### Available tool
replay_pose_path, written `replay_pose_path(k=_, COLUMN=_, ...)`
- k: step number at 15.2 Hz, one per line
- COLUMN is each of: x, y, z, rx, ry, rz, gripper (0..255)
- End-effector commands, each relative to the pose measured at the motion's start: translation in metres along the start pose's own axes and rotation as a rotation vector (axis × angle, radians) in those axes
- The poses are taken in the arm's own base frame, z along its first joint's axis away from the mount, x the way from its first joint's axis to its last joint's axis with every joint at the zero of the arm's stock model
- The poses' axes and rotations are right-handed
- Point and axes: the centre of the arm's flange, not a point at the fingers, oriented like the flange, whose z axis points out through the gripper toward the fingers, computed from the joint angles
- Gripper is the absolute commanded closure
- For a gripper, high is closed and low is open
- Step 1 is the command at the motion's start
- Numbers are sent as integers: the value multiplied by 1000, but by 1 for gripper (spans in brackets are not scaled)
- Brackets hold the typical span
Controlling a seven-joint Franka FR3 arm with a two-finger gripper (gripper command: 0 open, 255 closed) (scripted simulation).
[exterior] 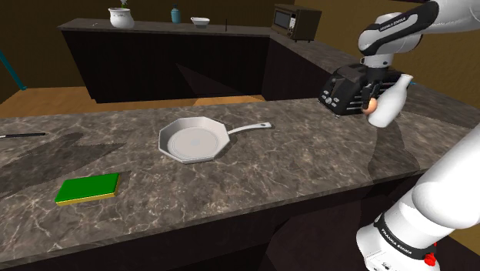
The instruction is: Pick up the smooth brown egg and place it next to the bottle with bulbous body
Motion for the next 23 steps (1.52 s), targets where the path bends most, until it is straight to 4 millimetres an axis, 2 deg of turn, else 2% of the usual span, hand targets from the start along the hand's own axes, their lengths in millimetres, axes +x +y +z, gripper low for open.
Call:
replay_pose_path(k=1, x=2, y=1, z=11, rx=0, ry=1, rz=0, gripper=255)
replay_pose_path(k=14, x=20, y=1, z=79, rx=0, ry=1, rz=0, gripper=255)
replay_pose_path(k=22, x=20, y=1, z=79, rx=0, ry=1, rz=0, gripper=255)
replay_pose_path(k=23, x=19, y=0, z=85, rx=0, ry=0, rz=0, gripper=0)
